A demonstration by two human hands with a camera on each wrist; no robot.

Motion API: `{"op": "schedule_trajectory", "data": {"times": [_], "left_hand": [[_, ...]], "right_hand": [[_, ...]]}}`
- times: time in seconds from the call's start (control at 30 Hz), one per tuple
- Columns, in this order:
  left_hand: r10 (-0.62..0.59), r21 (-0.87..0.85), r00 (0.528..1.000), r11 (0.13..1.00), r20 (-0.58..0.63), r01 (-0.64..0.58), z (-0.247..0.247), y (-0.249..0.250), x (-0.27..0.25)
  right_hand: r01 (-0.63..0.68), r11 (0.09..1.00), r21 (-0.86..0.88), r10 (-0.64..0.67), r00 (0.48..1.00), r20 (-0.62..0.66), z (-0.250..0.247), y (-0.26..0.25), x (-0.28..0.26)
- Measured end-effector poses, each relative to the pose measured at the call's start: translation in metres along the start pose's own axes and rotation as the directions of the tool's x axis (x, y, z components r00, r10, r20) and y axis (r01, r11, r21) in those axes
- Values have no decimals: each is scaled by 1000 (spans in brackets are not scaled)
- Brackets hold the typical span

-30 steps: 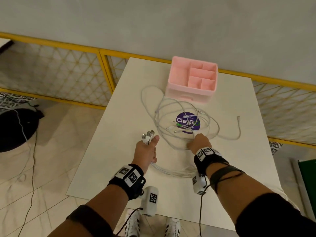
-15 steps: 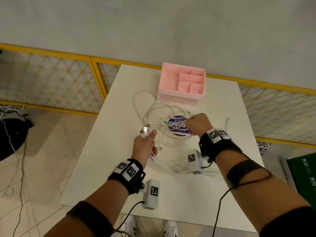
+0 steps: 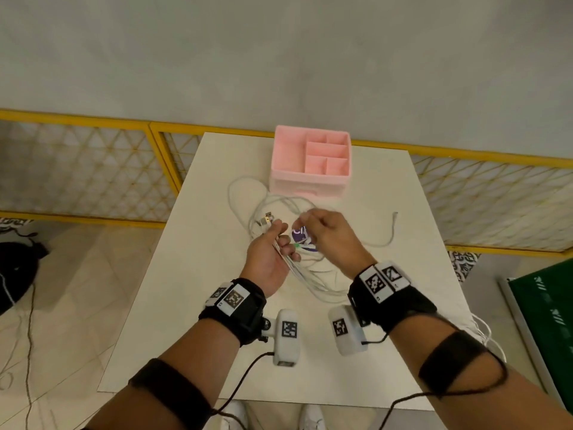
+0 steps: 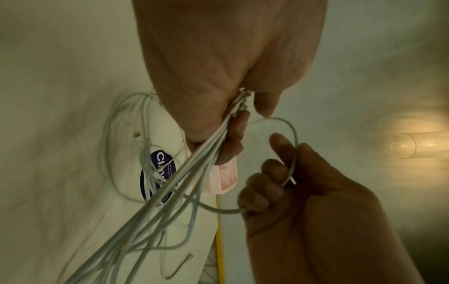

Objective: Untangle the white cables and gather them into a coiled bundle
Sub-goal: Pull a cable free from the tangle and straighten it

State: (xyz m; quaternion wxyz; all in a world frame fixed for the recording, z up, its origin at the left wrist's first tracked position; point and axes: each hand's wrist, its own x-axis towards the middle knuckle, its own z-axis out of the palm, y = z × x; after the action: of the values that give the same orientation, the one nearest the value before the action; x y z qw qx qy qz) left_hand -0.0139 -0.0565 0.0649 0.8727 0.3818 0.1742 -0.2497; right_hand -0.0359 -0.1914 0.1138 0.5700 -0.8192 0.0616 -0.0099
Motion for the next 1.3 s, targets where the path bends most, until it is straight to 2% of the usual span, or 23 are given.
{"op": "schedule_trajectory", "data": {"times": [0.07, 0.17, 0.23, 0.33, 0.43, 0.53, 0.6, 0.67, 0.77, 0.83, 0.97, 1.1, 1.23, 1.3], "left_hand": [[-32, -2, 999, 999, 19, 32, 0, 1, 0], [-38, 104, 999, 994, 18, 36, -3, 2, 0], [-22, 160, 1000, 987, 7, 20, -5, 1, 1], [-12, 147, 1000, 989, 13, 10, -10, 1, 2], [8, 179, 1000, 984, 23, -12, -13, -1, 0], [46, 249, 998, 967, 33, -52, -15, -4, -3], [51, 303, 997, 951, 60, -67, -15, -6, -6], [49, 358, 994, 930, 102, -83, -14, -9, -10], [21, 418, 986, 904, 167, -90, -14, -9, -15], [-10, 445, 980, 892, 200, -82, -15, -7, -17], [-52, 447, 975, 893, 215, -51, -22, 0, -21], [-68, 505, 983, 862, 168, -27, -27, 0, -25], [-56, 541, 991, 841, 123, -20, -25, -1, -25], [-48, 570, 992, 821, 116, -27, -26, -2, -25]], "right_hand": [[-4, 1000, 8, 3, 992, 122, 7, 8, -14], [68, 991, -117, -31, 956, 293, 12, 24, -26], [78, 976, -204, 1, 932, 362, 11, 32, -30], [39, 955, -294, 90, 907, 412, 6, 39, -35], [-8, 951, -308, 128, 919, 372, -2, 46, -33], [-79, 964, -255, 137, 966, 220, -5, 45, -24], [-149, 986, -76, 154, 986, 71, -4, 36, -14], [-186, 969, 165, 196, 980, -45, -2, 26, -1], [-156, 920, 361, 197, 977, -79, 2, 13, 12], [-128, 935, 330, 146, 989, -29, 5, 9, 14], [-98, 985, 141, 76, 985, 155, 7, 6, 11], [-72, 996, 56, 62, 986, 156, 8, 6, 16], [-77, 996, -53, 87, 972, 217, 9, 2, 18], [-32, 989, -146, 64, 974, 218, 9, 4, 18]]}}
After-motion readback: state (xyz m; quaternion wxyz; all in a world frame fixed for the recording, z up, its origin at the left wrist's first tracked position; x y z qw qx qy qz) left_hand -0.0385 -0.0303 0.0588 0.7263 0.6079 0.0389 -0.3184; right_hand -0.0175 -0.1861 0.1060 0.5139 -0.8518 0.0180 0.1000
